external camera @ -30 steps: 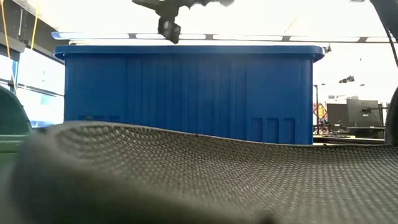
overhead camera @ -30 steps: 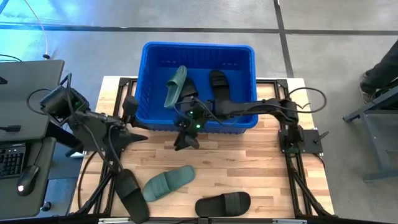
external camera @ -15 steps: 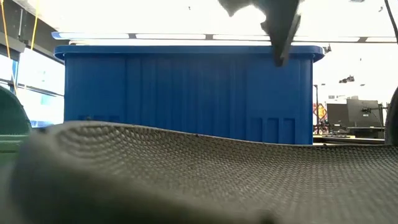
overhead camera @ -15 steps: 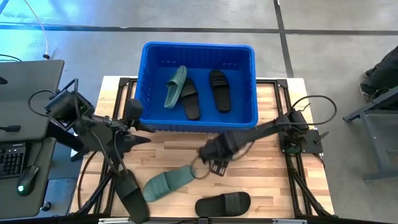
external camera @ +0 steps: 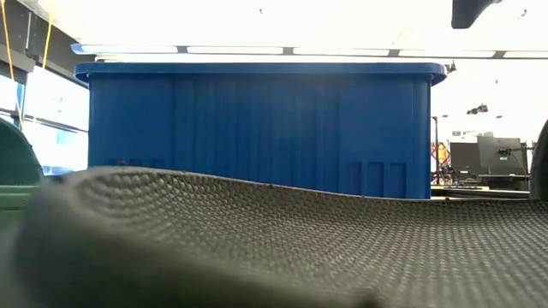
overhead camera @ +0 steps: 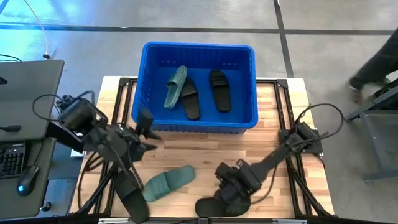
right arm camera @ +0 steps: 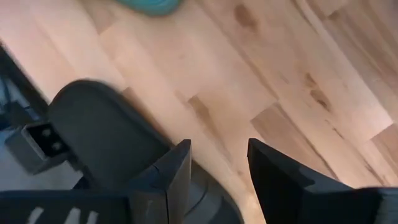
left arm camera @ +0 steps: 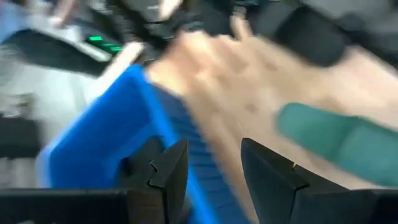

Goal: Pick and place slides into bin
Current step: Put the green slide into the blue container

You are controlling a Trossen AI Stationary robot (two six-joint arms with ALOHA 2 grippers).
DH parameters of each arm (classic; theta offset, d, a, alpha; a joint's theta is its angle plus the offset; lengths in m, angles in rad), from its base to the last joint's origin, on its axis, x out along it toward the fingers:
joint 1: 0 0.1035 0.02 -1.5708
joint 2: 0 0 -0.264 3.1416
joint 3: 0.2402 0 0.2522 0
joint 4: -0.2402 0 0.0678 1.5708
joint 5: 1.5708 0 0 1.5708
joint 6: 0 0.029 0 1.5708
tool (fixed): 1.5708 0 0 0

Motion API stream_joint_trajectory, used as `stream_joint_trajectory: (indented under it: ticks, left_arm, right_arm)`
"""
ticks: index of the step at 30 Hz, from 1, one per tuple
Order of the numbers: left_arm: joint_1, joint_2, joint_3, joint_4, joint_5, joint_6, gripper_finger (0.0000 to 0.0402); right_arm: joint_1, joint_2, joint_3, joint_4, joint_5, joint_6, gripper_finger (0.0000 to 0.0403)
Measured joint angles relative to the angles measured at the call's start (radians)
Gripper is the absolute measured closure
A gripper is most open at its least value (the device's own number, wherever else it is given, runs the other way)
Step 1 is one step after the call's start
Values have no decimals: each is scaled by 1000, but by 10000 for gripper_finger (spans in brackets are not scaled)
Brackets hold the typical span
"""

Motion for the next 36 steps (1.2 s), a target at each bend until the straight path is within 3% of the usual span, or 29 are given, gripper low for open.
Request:
stream_joint_trajectory:
  ticks: [4, 9, 13, 20, 22, 36]
  left_arm:
    - [-14, 11, -140, -3, 130, -68, 263]
    - [-40, 13, -424, 4, 145, -169, 263]
    - [-64, 13, -632, 121, 172, -172, 263]
    - [-79, 14, -845, 392, 512, 73, 263]
    - [-79, 12, -873, 454, 558, 137, 263]
    - [-42, 12, -1042, 689, 484, 217, 263]
  right_arm:
    - [34, 3, 0, 5, 32, 16, 254]
    - [39, 41, 0, 5, 6, 16, 254]
    - [30, 72, 0, 14, -32, 11, 254]
    - [2, 83, 0, 7, -59, 7, 254]
    - [-8, 83, 0, 7, -60, -13, 254]
    - [-17, 83, 1, 21, -57, -45, 254]
